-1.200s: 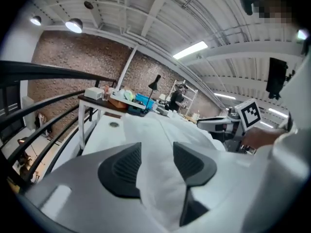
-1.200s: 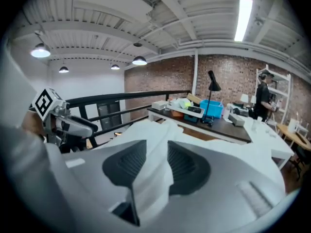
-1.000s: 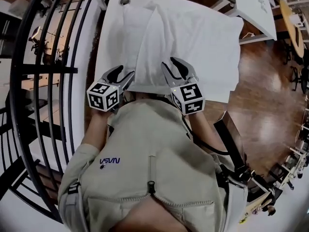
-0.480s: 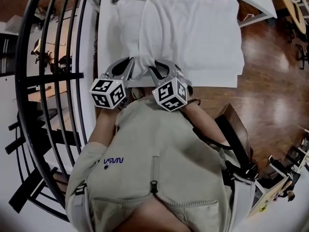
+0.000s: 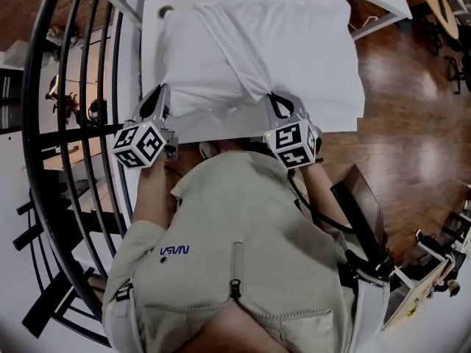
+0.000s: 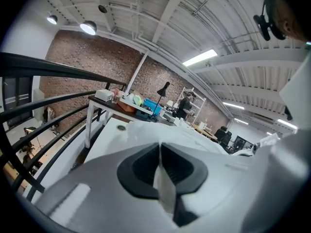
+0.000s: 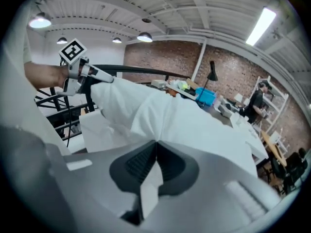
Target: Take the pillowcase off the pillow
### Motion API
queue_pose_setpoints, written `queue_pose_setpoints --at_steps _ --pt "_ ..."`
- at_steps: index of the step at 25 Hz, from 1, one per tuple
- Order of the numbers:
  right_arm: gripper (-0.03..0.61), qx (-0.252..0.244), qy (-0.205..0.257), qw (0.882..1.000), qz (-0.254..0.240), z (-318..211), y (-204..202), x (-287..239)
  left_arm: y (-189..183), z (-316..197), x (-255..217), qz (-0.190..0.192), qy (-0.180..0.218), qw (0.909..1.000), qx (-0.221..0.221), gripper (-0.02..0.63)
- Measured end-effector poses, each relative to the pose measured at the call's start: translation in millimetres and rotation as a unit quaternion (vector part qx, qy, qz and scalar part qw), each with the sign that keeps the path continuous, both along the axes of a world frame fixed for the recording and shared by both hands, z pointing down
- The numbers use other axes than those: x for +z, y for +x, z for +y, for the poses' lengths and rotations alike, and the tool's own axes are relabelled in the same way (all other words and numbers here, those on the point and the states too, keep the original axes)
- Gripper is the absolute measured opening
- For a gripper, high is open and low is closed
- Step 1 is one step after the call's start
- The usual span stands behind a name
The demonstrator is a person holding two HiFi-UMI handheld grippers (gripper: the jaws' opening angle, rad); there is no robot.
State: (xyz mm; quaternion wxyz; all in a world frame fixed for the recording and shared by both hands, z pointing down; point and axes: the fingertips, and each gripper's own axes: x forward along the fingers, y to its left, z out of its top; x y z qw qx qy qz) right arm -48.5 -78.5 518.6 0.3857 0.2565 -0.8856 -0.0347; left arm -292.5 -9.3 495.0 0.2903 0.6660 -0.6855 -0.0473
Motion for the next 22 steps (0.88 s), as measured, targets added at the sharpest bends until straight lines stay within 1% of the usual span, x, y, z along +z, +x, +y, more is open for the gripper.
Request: queue_pose_setpoints --at_steps 2,4,7,9,11,13,15,17,19,22 --pt "0.009 0.010 -0.010 1.000 0.013 -3.2 9.5 13.7 2.5 5.4 12.2 -0.005 -0.013 0.9999 0.002 0.020" --pt "0.008 0.013 -0.028 0.999 0.029 -0.2 11.3 34.1 9.8 12.4 32.9 -0.003 -0.037 0.9993 0.005 0.020" --pt "0.008 0.020 -0.081 0.996 0.041 8.1 12.5 65.1 22.9 27.4 70.2 0.018 -0.078 0.9967 0.010 0.020" --pt "0.008 0.023 -0.107 0.993 0.043 11.5 14.5 76.5 30.6 36.5 83.1 0.035 -0.086 0.9956 0.015 0.026" --pt "0.008 0.020 -0.121 0.992 0.042 11.9 15.5 80.7 34.5 40.1 78.5 0.056 -0.068 0.9959 0.020 0.052" --pt "0.009 0.016 -0.134 0.990 0.037 10.5 15.2 81.9 34.4 37.7 62.3 0.060 -0.042 0.9968 0.031 0.094" --pt "0.011 0.015 -0.155 0.987 0.031 10.7 15.6 83.5 29.3 29.4 44.3 0.053 -0.017 0.9976 0.041 0.157" --pt "0.016 0.010 -0.166 0.986 0.030 11.0 16.5 84.4 18.4 14.5 30.9 0.040 -0.003 0.9983 0.043 0.192" --pt "0.032 0.004 -0.170 0.985 0.030 12.1 15.6 82.4 8.1 -7.9 22.6 0.025 0.001 0.9986 0.047 0.229" --pt "0.047 -0.003 -0.176 0.984 0.024 16.2 13.0 77.8 3.5 -53.1 16.2 0.006 0.001 0.9969 0.079 0.295"
